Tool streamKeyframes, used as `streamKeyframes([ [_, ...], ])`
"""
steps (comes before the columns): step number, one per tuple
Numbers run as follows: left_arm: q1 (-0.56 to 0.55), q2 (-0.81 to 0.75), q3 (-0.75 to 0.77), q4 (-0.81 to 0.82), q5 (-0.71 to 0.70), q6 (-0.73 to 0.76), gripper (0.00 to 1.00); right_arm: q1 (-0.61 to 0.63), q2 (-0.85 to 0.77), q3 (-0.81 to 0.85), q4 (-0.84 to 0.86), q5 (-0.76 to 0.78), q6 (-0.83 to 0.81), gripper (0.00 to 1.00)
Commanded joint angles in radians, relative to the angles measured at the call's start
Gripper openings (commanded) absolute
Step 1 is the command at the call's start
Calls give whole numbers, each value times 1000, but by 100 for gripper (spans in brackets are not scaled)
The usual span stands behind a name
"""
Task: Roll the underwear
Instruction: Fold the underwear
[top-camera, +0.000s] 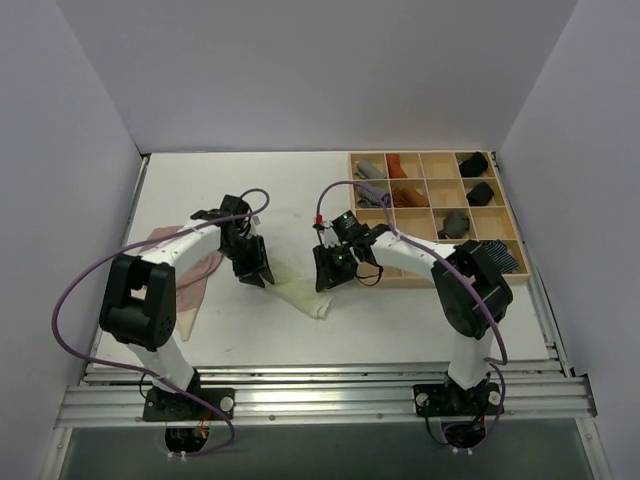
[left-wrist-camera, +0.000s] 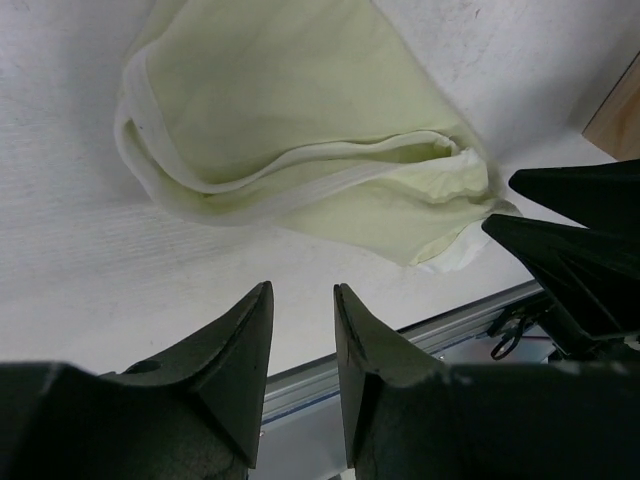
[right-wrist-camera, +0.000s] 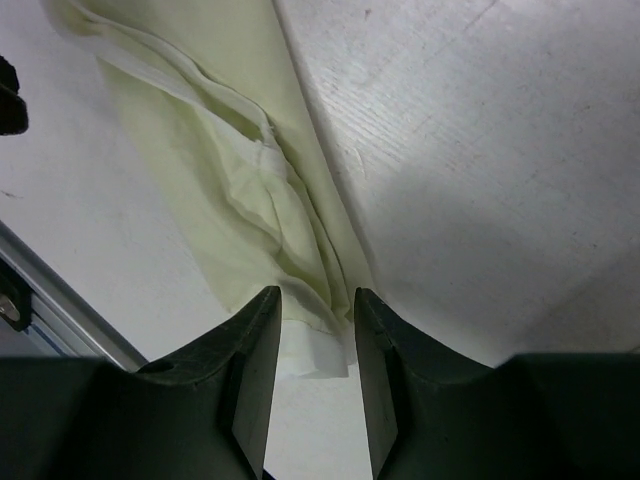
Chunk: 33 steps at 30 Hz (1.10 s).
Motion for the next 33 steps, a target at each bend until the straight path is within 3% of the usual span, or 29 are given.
streamKeyframes([
  [1,-2,7,-7,89,67,-40,39,12,-6,-32,-24,21,-23,32],
  [7,-4,79,4,148,69,-51,38,46,-49,-130,36,32,52,31],
  [12,-2,218,152,91,32,-11,39,176,-115,-212,123,98,182,31],
  [17,1,240,260,74,32,10,40,318,-167,-296,232,185,398,31],
  [20,1,170,280,65,35,12,42,346,-207,-324,257,199,473,31],
  [25,24,-37,199,48,27,-23,46,357,-230,-255,163,221,425,31],
  [33,-1,-381,-203,72,-37,-213,46,336,-154,58,-42,207,340,32],
])
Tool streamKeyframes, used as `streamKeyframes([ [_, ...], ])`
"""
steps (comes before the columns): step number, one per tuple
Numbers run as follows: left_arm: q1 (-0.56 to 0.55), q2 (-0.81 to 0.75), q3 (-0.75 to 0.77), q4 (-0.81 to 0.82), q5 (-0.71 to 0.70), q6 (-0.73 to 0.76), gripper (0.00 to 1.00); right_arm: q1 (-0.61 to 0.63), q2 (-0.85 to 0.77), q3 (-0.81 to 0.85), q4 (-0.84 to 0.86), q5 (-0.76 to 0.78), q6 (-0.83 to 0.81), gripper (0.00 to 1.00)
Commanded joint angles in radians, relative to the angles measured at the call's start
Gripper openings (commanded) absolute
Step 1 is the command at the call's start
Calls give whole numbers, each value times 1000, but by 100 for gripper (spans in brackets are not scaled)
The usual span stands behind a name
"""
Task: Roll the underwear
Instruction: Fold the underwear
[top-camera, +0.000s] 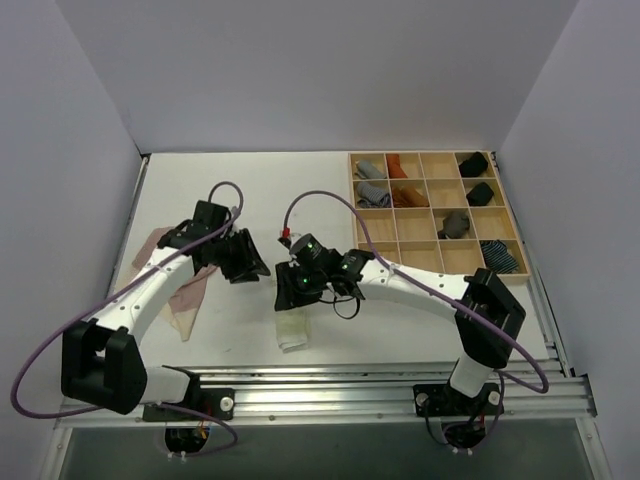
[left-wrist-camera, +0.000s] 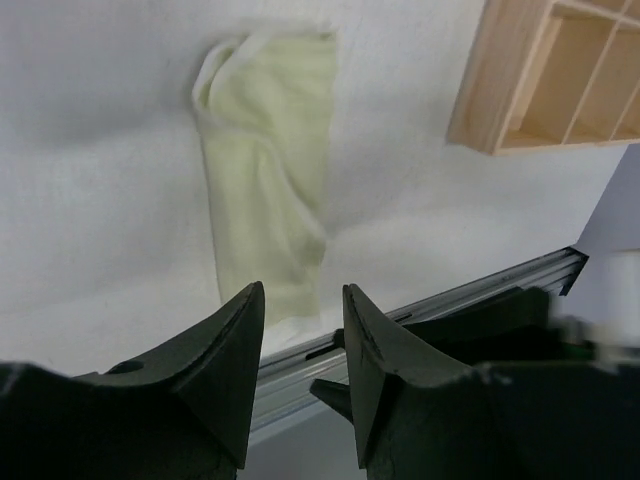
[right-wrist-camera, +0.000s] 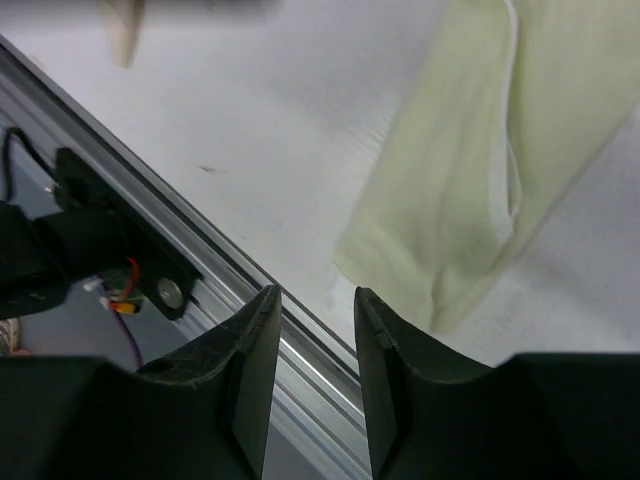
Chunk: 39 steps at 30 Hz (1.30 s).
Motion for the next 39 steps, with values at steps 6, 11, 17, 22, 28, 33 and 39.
streamKeyframes([
  [6,-66,-255,-325,34,-76,-270,44,-91,137,207,-89,-30,-133,29],
  [11,-94,-336,-494,242,24,-403,38,-169,249,267,-43,-112,-190,28],
  [17,-235,-323,-540,405,-23,-529,36,-209,369,299,3,-203,-223,26],
  [22,-316,-276,-566,479,-70,-571,36,-209,375,313,15,-205,-201,26],
  [28,-351,-184,-617,574,-97,-574,31,-200,361,336,-26,-168,-209,27],
  [33,-384,-133,-672,619,-119,-575,30,-196,369,358,-38,-155,-215,27],
  [39,-393,-86,-677,624,-123,-563,29,-182,399,421,-15,-200,-195,27],
])
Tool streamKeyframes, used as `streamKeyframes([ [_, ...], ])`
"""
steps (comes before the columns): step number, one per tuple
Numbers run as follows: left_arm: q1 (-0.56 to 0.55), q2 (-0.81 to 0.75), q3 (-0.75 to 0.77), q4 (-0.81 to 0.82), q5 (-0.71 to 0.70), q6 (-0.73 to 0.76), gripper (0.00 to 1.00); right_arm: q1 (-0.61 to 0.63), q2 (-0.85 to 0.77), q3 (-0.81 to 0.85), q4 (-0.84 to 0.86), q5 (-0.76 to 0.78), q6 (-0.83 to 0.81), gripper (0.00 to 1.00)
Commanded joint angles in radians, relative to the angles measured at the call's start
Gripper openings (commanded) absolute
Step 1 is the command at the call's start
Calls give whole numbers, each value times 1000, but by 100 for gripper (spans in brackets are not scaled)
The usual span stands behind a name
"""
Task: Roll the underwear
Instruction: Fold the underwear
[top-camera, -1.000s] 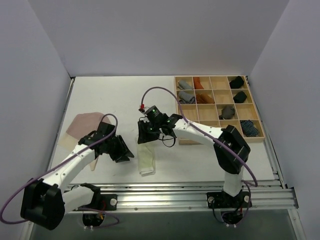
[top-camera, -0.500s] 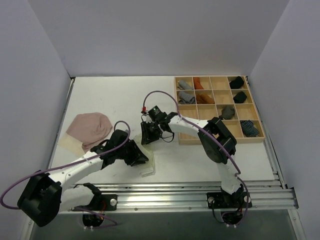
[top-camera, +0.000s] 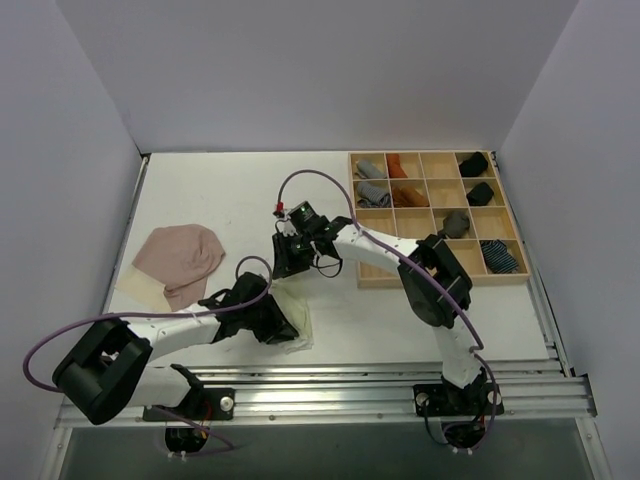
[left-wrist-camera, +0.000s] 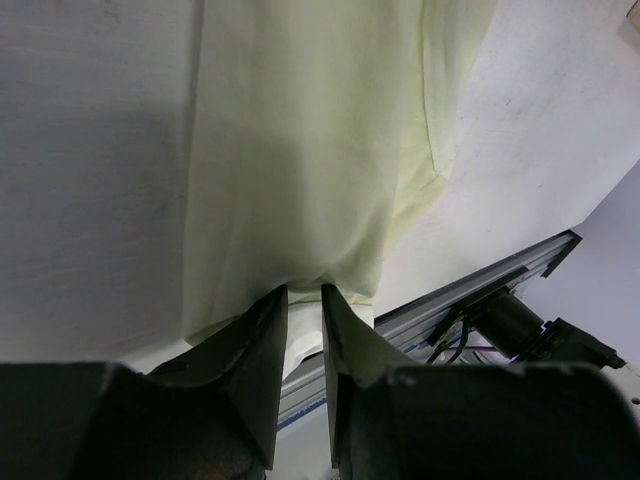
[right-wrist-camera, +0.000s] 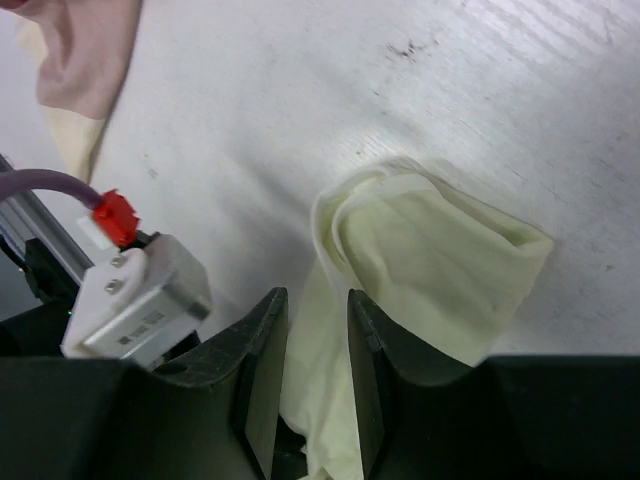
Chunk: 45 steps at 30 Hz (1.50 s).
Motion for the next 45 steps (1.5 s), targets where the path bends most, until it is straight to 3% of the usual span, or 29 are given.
streamKeyframes([
  [1,-11,34,6,22,-39,17,29,17,16,56,13,-38,4,27],
  [9,-21,7,9,-34,-59,20,29,40,75,12,156,-170,76,25],
  [23,-38,-70,-42,-110,-118,3,29,-34,229,61,245,-127,127,24],
  [26,-36,-1,-16,-100,-119,20,29,-51,238,71,240,-130,116,22],
  [30,-34,85,143,-197,-131,100,29,-52,234,85,204,-118,86,22],
  [38,-25,-79,369,-511,-174,169,55,-72,76,117,127,-61,61,27],
  [42,19,-105,442,-633,-167,213,58,-85,-3,140,46,-17,72,32],
  [45,80,-113,380,-624,-89,235,59,-78,-55,116,-11,40,76,31],
])
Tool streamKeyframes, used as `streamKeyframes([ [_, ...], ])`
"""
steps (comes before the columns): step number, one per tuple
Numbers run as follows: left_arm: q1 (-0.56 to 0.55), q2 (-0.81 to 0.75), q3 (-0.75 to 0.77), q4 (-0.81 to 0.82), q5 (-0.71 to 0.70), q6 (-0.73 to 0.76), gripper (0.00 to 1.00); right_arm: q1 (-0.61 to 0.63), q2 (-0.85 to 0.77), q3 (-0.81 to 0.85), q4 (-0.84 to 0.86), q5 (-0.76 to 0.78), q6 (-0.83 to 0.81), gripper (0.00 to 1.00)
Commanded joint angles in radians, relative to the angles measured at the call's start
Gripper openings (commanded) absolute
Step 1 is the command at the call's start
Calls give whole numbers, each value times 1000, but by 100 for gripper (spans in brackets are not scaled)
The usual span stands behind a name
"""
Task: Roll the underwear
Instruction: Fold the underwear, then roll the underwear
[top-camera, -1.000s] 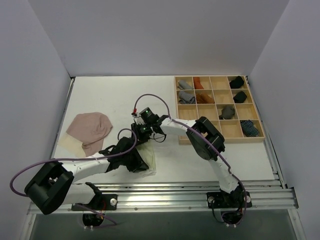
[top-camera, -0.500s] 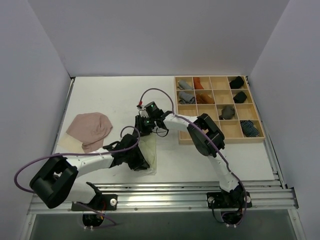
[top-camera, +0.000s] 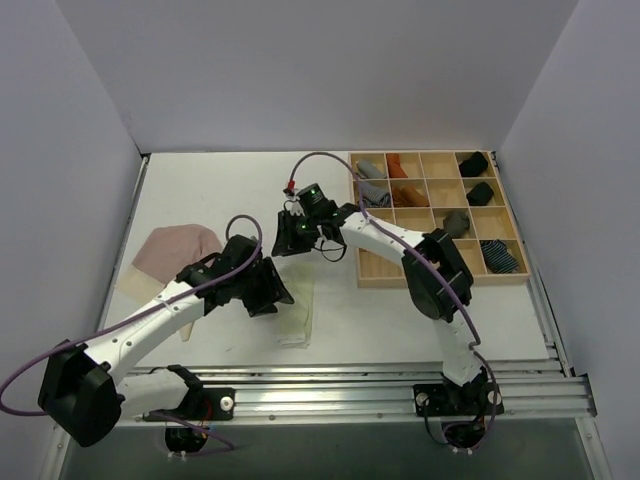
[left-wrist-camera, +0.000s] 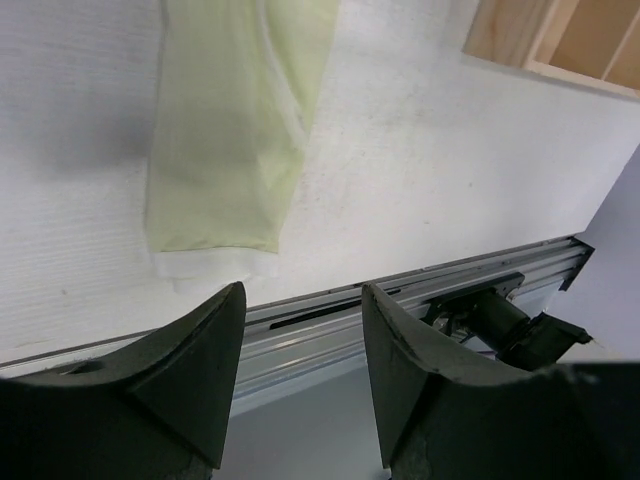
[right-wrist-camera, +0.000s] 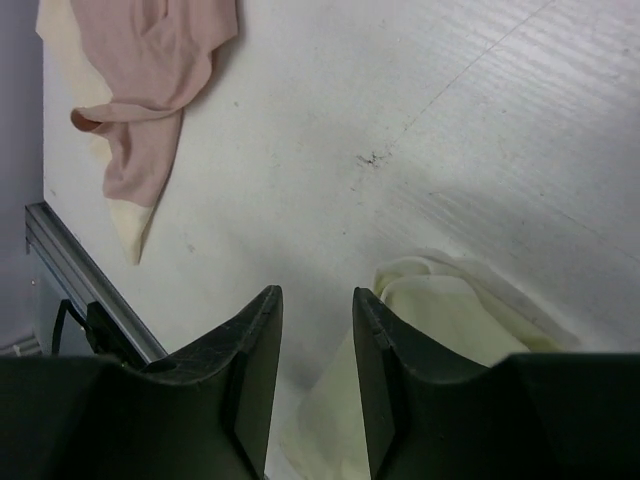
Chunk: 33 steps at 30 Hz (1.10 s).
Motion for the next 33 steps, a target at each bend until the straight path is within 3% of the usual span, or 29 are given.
streamKeyframes([
  [1,76,-3,-59,-80,77,51,59,4,-153,-5,-108,88,0,30],
  [4,133,15,-143,0,204,68,59,51,-231,-125,-147,158,16,28],
  [9,144,69,-154,-12,238,116,58,182,-296,-273,-207,306,58,25],
  [16,211,63,-240,45,301,88,58,320,-328,-408,-157,392,173,22],
  [26,265,103,-281,102,341,71,58,341,-351,-357,-229,452,165,21],
  [33,266,156,-284,155,359,58,58,352,-397,-407,-230,435,193,21],
])
